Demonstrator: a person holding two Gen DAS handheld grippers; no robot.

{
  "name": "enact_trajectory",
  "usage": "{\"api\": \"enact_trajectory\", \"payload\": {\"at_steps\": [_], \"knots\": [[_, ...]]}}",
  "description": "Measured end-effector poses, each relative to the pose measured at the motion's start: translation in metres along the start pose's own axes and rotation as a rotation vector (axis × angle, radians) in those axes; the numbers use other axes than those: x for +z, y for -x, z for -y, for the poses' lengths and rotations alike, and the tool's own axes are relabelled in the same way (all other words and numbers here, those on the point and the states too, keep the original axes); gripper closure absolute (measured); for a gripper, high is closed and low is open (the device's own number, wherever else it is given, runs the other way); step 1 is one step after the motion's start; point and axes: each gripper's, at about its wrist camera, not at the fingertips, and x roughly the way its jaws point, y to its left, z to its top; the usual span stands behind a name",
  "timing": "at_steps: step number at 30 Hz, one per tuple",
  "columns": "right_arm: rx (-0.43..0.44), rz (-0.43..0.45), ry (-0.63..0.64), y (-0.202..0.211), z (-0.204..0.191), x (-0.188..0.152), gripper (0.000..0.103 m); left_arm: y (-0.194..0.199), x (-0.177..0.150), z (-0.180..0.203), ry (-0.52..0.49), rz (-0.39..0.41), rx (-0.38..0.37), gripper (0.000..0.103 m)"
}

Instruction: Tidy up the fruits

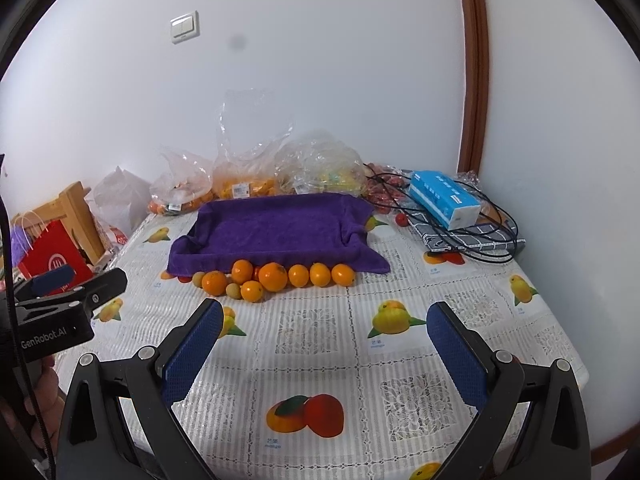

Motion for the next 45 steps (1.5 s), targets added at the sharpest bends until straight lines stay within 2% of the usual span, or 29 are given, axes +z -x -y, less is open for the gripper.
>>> {"api": "enact_trajectory", "payload": {"at_steps": [6,14,23,34,40,45], "knots": [[-0.003,-0.005,-0.001,-0.005,0.000,0.000,0.002,-0.006,-0.001,-0.004,-0.004,-0.021,0.015,0.000],[-0.007,-0.006,0.013,-0.013,-0.001,0.002,0.002,-0.008,0.000,-0.012,0.005,0.007,-0.017,0.000],[0.017,0.022,-0.001,-0.019,-0.003,0.004,0.002,-0.012,-0.002,-0.016,-0.001,0.023,-0.020,0.000],[0.007,0.034,0.046,-0.021,-0.018,0.006,0.002,-0.019,-0.003,-0.022,0.012,0.048,-0.054,0.001],[0.026,0.044,0.027,-0.025,-0.016,0.007,0.002,-0.020,-0.002,-0.023,0.000,0.052,-0.038,0.001],[0.040,0.047,0.023,-0.031,-0.016,0.007,0.002,-0.026,0.002,-0.022,-0.008,0.028,-0.040,0.001]]}}
